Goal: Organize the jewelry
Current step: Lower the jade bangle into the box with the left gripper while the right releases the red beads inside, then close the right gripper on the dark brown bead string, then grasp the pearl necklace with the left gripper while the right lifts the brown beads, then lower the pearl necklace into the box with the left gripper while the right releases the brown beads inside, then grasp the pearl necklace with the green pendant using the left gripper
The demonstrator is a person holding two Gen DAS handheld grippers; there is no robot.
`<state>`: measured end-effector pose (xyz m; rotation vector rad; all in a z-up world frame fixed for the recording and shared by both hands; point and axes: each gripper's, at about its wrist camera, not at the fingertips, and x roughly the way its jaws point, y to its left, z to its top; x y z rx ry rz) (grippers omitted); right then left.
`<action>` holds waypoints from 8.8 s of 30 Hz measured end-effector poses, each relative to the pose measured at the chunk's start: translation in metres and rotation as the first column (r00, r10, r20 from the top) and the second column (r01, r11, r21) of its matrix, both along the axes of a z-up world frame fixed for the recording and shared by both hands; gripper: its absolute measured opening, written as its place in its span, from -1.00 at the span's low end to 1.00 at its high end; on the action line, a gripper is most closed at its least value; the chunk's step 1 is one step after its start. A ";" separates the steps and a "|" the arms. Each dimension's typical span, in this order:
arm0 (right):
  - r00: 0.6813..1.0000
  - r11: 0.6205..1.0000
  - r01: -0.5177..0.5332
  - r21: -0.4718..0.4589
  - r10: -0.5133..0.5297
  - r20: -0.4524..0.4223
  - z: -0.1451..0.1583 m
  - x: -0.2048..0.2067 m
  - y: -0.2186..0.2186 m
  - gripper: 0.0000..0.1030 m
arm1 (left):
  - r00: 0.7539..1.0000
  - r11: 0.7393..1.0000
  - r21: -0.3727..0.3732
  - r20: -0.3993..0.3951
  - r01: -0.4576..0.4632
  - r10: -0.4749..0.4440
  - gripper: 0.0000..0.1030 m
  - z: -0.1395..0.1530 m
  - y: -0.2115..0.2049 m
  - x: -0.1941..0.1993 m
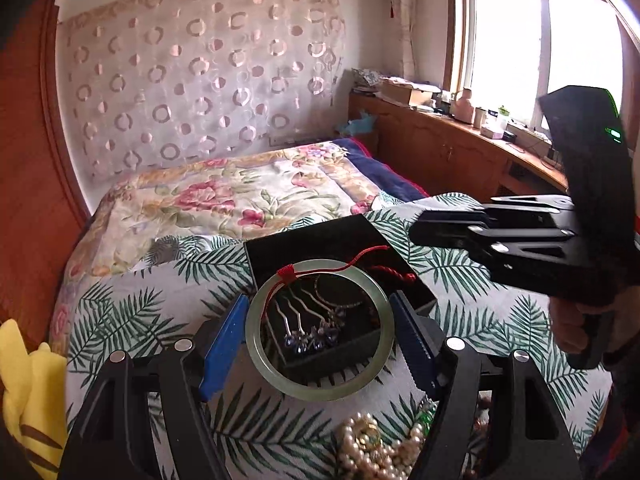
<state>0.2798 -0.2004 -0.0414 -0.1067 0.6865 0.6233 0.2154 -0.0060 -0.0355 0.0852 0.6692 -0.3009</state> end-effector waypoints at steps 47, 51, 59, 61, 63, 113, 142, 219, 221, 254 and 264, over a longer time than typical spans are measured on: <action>0.996 0.998 -0.051 -0.030 0.049 -0.074 -0.051 -0.112 -0.036 -0.52 | 0.998 0.999 -0.032 -0.064 -0.015 0.013 0.51 -0.031 0.015 -0.066; 0.990 0.994 -0.077 -0.072 0.067 -0.125 -0.068 -0.112 -0.030 -0.52 | 0.995 0.999 -0.034 -0.097 -0.038 0.035 0.51 -0.048 0.027 -0.088; 0.982 0.987 -0.095 -0.128 0.073 -0.174 -0.081 -0.099 -0.016 -0.52 | 0.988 0.997 -0.042 -0.144 -0.061 0.054 0.51 -0.067 0.041 -0.111; 0.981 0.984 -0.101 -0.145 0.074 -0.179 -0.084 -0.097 -0.012 -0.52 | 0.987 0.997 -0.041 -0.152 -0.060 0.053 0.51 -0.070 0.043 -0.115; 0.981 0.982 -0.108 -0.154 0.080 -0.177 -0.084 -0.096 -0.010 -0.52 | 0.987 0.998 -0.047 -0.157 -0.052 0.045 0.50 -0.071 0.043 -0.120; 0.989 0.996 -0.081 -0.044 0.086 0.118 0.015 -0.149 -0.039 -0.71 | 0.995 0.997 -0.037 0.079 0.070 -0.067 -0.93 0.035 0.006 -0.137; 0.965 0.994 -0.087 -0.061 0.099 0.243 0.087 -0.116 -0.018 -0.71 | 0.959 0.999 -0.010 0.282 0.042 -0.037 -0.93 0.154 -0.003 -0.103; 0.999 0.999 -0.033 0.005 0.033 -0.031 -0.023 -0.091 -0.012 -0.33 | 0.998 0.997 -0.074 -0.066 -0.023 0.019 -0.34 -0.030 0.037 -0.068; 0.999 0.999 -0.033 0.000 0.033 -0.034 -0.027 -0.099 -0.014 -0.33 | 0.997 0.997 -0.072 -0.079 -0.031 0.025 -0.34 -0.036 0.042 -0.079; 0.991 0.998 -0.012 -0.068 0.003 -0.131 -0.086 -0.154 -0.033 -0.32 | 0.979 0.996 0.084 -0.203 0.013 0.004 -0.87 -0.085 0.023 -0.111; 0.991 0.998 -0.016 -0.067 0.007 -0.131 -0.086 -0.156 -0.035 -0.32 | 0.996 1.000 -0.021 -0.084 -0.022 0.020 -0.88 -0.039 0.040 -0.135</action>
